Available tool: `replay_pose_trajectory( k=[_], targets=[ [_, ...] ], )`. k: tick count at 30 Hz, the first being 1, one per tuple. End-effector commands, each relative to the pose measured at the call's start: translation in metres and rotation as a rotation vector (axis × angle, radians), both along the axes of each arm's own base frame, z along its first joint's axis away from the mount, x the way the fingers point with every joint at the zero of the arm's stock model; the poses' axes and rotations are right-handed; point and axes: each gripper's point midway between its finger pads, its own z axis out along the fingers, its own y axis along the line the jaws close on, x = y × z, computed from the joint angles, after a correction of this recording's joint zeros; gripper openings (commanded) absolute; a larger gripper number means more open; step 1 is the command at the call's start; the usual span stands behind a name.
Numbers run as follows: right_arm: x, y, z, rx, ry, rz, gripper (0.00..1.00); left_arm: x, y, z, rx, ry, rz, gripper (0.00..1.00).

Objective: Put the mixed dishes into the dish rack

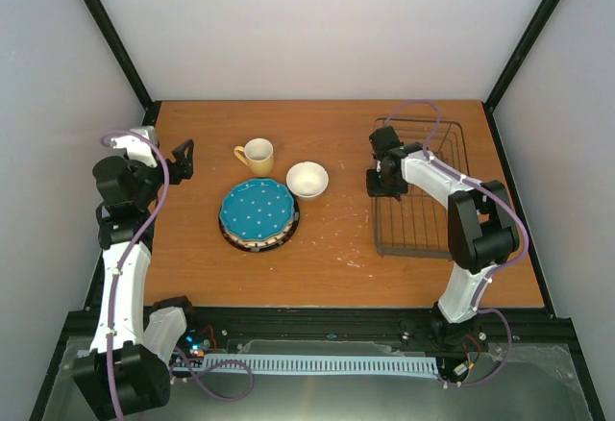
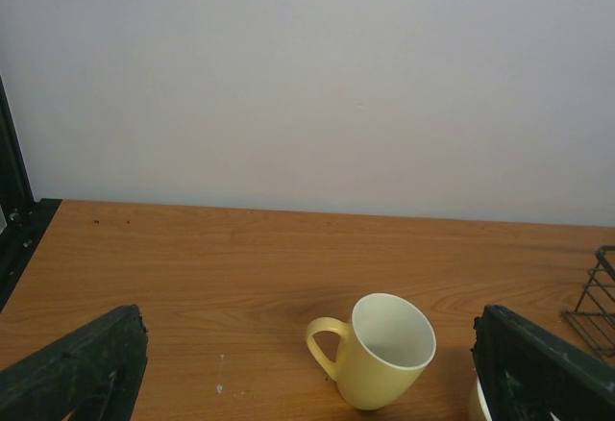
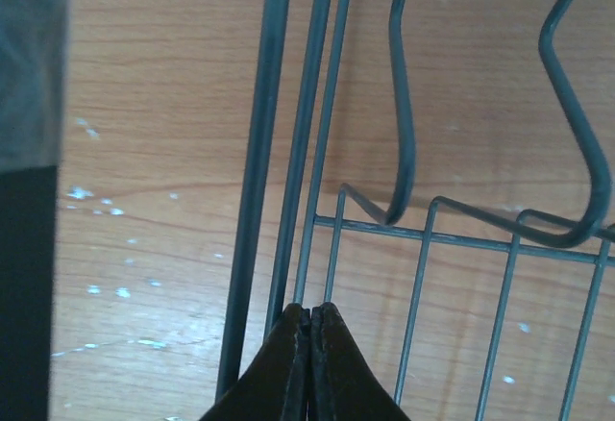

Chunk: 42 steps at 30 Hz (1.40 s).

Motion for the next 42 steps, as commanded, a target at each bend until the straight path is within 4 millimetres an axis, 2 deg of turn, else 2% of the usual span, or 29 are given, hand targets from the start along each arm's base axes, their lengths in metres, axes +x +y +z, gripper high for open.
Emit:
replay_pose_trajectory(
  k=[1,10,14,17,22,24,26,28,30,32,34,37,41,42],
  targets=[
    [0.010,0.033,0.009,0.128,-0.052,0.088,0.03,-0.002,0.001,0.017,0.022,-0.043,0.001,0.93],
    [0.019,0.043,0.021,0.165,-0.061,0.092,0.03,-0.003,0.000,0.018,0.021,-0.046,0.002,0.93],
    [0.020,0.033,0.032,0.121,-0.089,0.076,0.03,-0.003,0.000,0.018,0.020,-0.048,-0.001,0.93],
    [0.017,0.019,0.043,0.058,-0.120,0.051,0.04,-0.003,0.000,0.020,0.022,-0.051,0.000,0.93],
    [0.011,-0.020,0.064,-0.110,-0.179,-0.033,0.23,-0.004,0.000,0.021,0.022,-0.053,0.002,0.94],
    [0.008,-0.036,0.084,-0.170,-0.229,-0.073,0.34,-0.005,0.000,0.022,0.023,-0.055,0.005,0.94],
    [0.004,-0.041,0.110,-0.170,-0.294,-0.089,0.46,-0.005,0.000,0.022,0.024,-0.056,0.004,0.94],
    [0.000,-0.028,0.149,-0.104,-0.395,-0.036,0.60,-0.005,0.000,0.022,0.021,-0.055,0.001,0.94],
    [-0.010,0.017,0.178,-0.007,-0.482,0.145,0.68,-0.004,-0.001,0.022,0.015,-0.054,-0.007,0.94],
    [-0.025,0.063,0.192,0.034,-0.527,0.322,0.72,-0.002,-0.002,0.023,0.010,-0.057,-0.013,0.94],
    [-0.035,0.093,0.185,0.028,-0.496,0.454,0.71,-0.002,-0.003,0.026,0.010,-0.061,-0.019,0.93],
    [-0.041,0.120,0.156,0.056,-0.376,0.577,0.68,-0.002,-0.003,0.031,0.018,-0.071,-0.021,0.93],
    [-0.030,0.119,0.121,-0.006,-0.252,0.523,0.52,-0.003,-0.003,0.031,0.024,-0.067,-0.018,0.93],
    [-0.026,0.121,0.114,-0.014,-0.229,0.501,0.51,-0.003,-0.003,0.031,0.023,-0.068,-0.019,0.93]
  ],
)
